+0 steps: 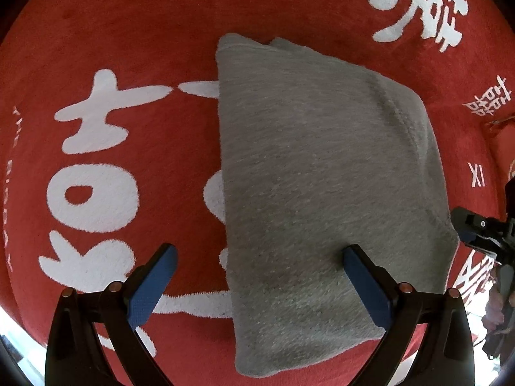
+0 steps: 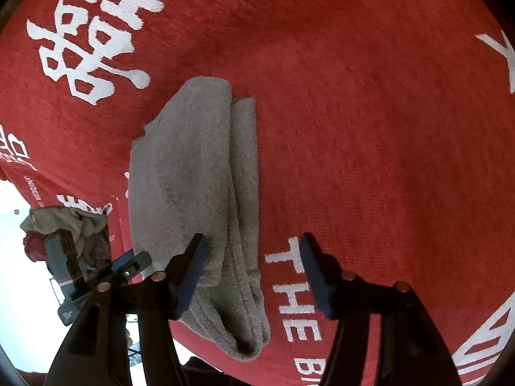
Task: Fold small clothes
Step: 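Lift the sweater with the right tool while the left tool grasps its other edge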
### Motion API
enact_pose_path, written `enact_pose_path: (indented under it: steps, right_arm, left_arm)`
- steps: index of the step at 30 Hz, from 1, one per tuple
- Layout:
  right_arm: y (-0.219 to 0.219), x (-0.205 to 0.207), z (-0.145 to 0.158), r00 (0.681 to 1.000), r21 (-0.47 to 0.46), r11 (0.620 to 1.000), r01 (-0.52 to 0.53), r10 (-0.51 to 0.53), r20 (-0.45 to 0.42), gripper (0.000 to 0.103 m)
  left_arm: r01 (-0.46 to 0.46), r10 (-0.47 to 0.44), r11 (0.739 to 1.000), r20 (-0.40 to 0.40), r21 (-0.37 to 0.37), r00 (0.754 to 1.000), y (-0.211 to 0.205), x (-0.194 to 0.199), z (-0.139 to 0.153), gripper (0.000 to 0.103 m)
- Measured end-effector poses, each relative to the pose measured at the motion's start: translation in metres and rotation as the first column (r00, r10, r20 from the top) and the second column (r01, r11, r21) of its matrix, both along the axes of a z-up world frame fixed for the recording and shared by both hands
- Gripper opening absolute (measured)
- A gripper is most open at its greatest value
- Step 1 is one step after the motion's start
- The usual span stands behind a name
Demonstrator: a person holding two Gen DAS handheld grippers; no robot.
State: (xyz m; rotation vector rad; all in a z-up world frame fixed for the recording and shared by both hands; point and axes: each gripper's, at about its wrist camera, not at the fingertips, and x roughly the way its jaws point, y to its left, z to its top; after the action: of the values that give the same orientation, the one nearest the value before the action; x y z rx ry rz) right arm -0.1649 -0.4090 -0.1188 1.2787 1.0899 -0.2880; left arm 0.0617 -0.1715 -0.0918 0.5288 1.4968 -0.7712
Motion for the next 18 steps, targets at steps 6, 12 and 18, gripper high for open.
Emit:
enact_pose_path:
  steps: [6,12,18]
  right_arm:
    - [-0.011,0.007,-0.006,0.998,0.032,0.999,-0.038,0.036,0.06,0.066]
    - [-0.025,0.025,-0.024,0.987,0.083,0.993,-0.083,0.07,0.146,0.066]
    - [-0.027,0.049,-0.048,0.957,0.144,0.976,-0.165,0.123,0.263,0.068]
  left_arm:
    - [0.042,-0.058,0.994,-0.156,-0.104,0.986,-0.006,0.017,-0.006,0.103]
    - [0.114,-0.149,0.983,-0.257,-0.144,0.955,-0.015,0.022,-0.028,0.103]
    - [0.107,-0.167,0.972,-0.302,-0.208,0.939,-0.031,0.011,-0.03,0.103]
